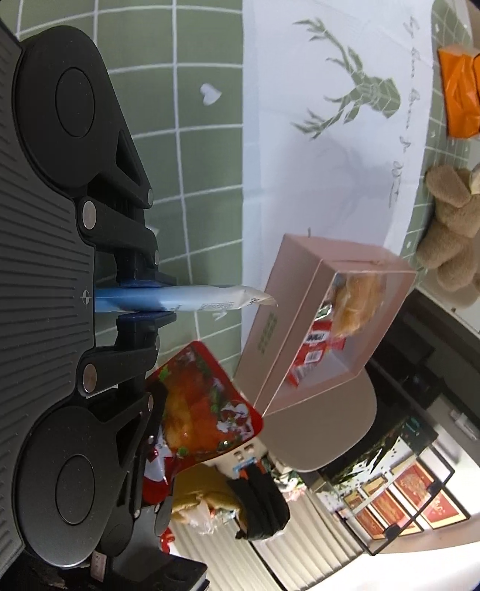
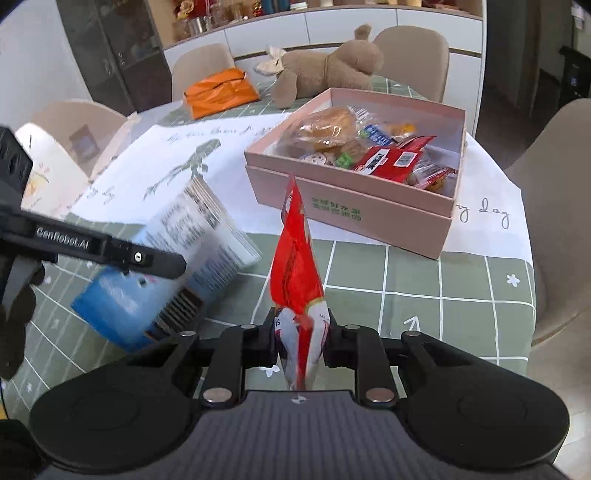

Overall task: Organize snacks
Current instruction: 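Lift the blue packet with the left tool while the right tool lifts the chicken packet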

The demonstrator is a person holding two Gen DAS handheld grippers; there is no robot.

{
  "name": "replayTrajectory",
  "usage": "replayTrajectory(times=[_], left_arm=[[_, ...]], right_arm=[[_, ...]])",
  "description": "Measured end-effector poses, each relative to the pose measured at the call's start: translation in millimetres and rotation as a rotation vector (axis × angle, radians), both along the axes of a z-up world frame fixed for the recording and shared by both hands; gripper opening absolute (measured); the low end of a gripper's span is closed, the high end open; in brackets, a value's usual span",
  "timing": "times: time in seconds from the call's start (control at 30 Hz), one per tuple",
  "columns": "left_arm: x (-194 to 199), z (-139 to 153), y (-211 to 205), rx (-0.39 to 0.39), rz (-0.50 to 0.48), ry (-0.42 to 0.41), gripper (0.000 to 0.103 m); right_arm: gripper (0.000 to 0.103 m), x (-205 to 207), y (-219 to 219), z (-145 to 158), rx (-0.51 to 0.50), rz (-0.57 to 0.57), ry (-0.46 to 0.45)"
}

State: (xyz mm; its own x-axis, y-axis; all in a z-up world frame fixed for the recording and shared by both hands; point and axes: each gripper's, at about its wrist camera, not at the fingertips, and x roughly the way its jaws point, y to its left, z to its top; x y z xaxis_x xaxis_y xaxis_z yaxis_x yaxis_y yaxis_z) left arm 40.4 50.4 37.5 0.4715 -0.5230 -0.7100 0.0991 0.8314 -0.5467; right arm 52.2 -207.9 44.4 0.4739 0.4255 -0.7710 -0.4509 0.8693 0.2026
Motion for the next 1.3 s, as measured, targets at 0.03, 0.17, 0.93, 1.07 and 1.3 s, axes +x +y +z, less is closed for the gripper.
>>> replayTrajectory(times=[0.03, 0.17, 0.93, 1.07, 1.3], left_arm=[[0.3, -1.4, -1.7, 0.001, -0.001, 0.003, 0.016], [6.2, -12.2, -14.7, -0.021, -0.039, 0.037, 0.016], [28.9, -44.1, -40.9, -0.061, -0.063, 0.166, 0.017], [14.9, -37.2, -38.3, -0.081, -0.044, 0.099, 0.017], [15.6, 12.9, -21.9, -0.245, -0.01, -0.06, 0.016]], right_arm=[[0.021, -0.3, -2.4, 2.2, 0.018, -0.002, 0.005], [0.021, 0.1, -6.2, 4.9, 0.03, -0.006, 0.005], [0.021, -0.5, -11.5, -34.0, 0.035, -0.033, 0.032], [0.021, 4.9, -12.9, -31.5, 0.063, -0.036, 0.067], [0.02, 7.5, -29.1, -6.9, 0.211, -0.052, 0.1]])
